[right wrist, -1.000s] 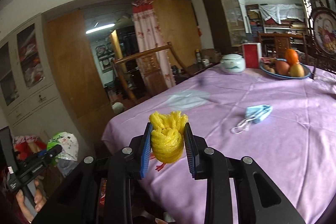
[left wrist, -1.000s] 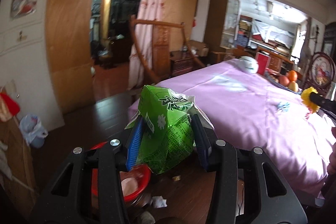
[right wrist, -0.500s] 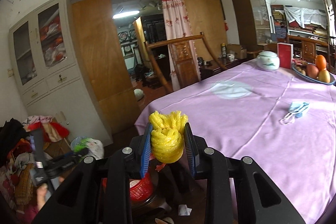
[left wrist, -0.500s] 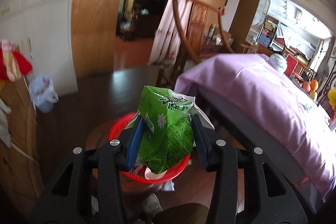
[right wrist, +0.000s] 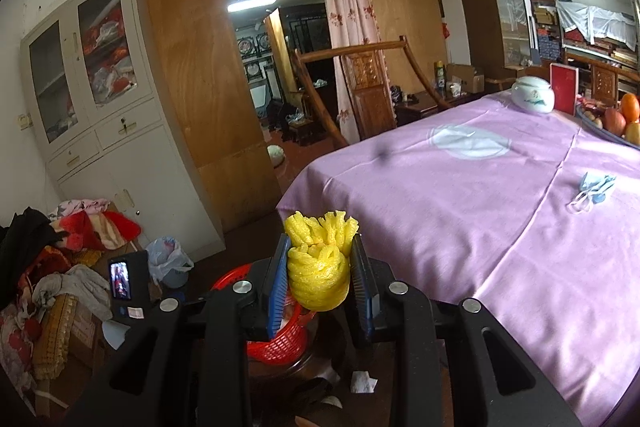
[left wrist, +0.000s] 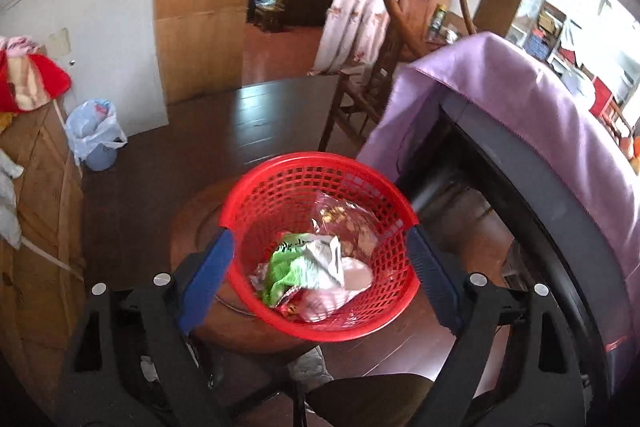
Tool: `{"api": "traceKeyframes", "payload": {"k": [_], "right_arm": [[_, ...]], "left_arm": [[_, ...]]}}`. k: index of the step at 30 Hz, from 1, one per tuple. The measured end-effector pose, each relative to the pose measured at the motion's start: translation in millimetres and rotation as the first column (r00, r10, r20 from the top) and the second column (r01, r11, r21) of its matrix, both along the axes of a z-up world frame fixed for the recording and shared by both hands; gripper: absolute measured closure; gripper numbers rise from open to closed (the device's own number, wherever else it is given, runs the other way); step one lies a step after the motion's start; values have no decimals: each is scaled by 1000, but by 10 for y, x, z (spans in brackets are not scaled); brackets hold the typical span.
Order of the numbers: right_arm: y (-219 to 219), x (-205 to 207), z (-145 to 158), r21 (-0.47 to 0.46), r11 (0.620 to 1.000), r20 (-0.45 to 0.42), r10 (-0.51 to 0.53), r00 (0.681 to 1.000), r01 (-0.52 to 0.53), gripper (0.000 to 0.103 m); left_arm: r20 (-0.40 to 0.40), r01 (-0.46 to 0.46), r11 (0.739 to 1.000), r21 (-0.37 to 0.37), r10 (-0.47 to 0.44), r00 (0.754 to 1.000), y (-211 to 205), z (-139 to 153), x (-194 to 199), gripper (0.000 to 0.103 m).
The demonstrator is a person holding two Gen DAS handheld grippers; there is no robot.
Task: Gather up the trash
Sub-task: 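Carry the packet and toy into the red basket and open both tools, then move the right tool back over the blue face mask on the table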
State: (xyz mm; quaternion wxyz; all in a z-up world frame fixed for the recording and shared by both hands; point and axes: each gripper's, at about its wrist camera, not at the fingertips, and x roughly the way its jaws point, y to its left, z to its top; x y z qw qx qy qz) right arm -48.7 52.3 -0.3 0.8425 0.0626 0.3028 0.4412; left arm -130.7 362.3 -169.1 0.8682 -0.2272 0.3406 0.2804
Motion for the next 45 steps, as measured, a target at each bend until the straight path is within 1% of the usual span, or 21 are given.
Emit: {"api": "traceKeyframes", "payload": {"k": [2, 5, 11, 14, 15, 17, 20, 23, 25, 27, 29, 30, 31, 32, 33, 34, 36, 37, 40, 42, 45], "right_arm": [[79, -17, -53, -6, 1000, -14, 22, 1000, -22, 74], [274, -94, -146, -27, 997, -29, 70, 997, -70, 74], [752, -210, -263, -54, 985, -63, 160, 985, -164, 74], [1024, -279, -312, -78, 976, -73, 197, 978, -202, 74], [1122, -299, -331, -83, 973, -81, 209, 974, -216, 74], [1316, -333, -370, -91, 967, -96, 230, 968, -239, 74], [1627, -372, -427, -108, 958, -110, 252, 961, -264, 74], [2009, -407, -539, -130, 945, -129, 283, 951, -299, 74], [2263, -429, -627, -153, 937, -134, 295, 946, -314, 73], [2503, -439, -732, -173, 930, -139, 303, 943, -324, 72], [2728, -427, -859, -221, 924, -119, 291, 949, -311, 70], [2840, -412, -947, -252, 920, -111, 282, 953, -301, 64], [2958, -389, -1060, -292, 913, -108, 265, 958, -285, 59], [3022, -374, -1135, -316, 910, -111, 245, 963, -268, 57], [3074, -347, -1224, -340, 907, -133, 216, 967, -249, 57], [3083, -330, -1277, -339, 907, -169, 203, 964, -251, 57], [3002, -302, -1318, -309, 914, -223, 200, 954, -264, 57], [2958, -300, -1311, -310, 914, -222, 197, 955, -261, 57], [2771, -338, -1167, -317, 918, -168, 193, 967, -238, 56], [2618, -347, -1070, -307, 926, -143, 185, 972, -221, 55], [2316, -297, -891, -275, 944, -116, 158, 981, -185, 54]], "left_arm": [[18, -41, 999, 11, 40, 999, 15, 32, -167, 10], [25, -116, 993, 11, 116, 993, 129, -26, -443, 9], [25, -267, 962, -55, 268, 963, 443, -329, -807, 9], [7, -306, 949, -76, 308, 951, 527, -475, -896, 9], [-16, -314, 946, -77, 313, 949, 569, -493, -889, 9], [-24, -325, 944, -54, 324, 946, 644, -462, -884, 9], [-39, -355, 935, 29, 355, 934, 710, -382, -944, 9], [-64, -372, 926, 61, 375, 925, 754, -342, -1001, 8], [-76, -387, 921, 44, 390, 918, 825, -372, -1051, 8], [-89, -399, 917, 10, 398, 913, 886, -424, -1086, 7], [-97, -404, 913, -50, 398, 912, 949, -489, -1128, 7], [-92, -401, 912, -84, 393, 915, 973, -508, -1147, 7], [-84, -398, 912, -95, 391, 916, 984, -514, -1154, 7], [-81, -399, 912, -94, 392, 916, 991, -513, -1158, 7], [-85, -401, 913, -79, 395, 915, 994, -508, -1160, 7], [-92, -406, 912, -68, 399, 912, 993, -507, -1156, 7], [-97, -414, 908, -69, 407, 908, 1011, -522, -1168, 7], [-92, -415, 906, -83, 407, 909, 1014, -532, -1162, 7], [-79, -409, 905, -113, 402, 912, 1006, -544, -1166, 7], [-76, -405, 909, -101, 399, 914, 978, -518, -1151, 7], [-58, -390, 919, -62, 387, 920, 894, -438, -1112, 7]]}}
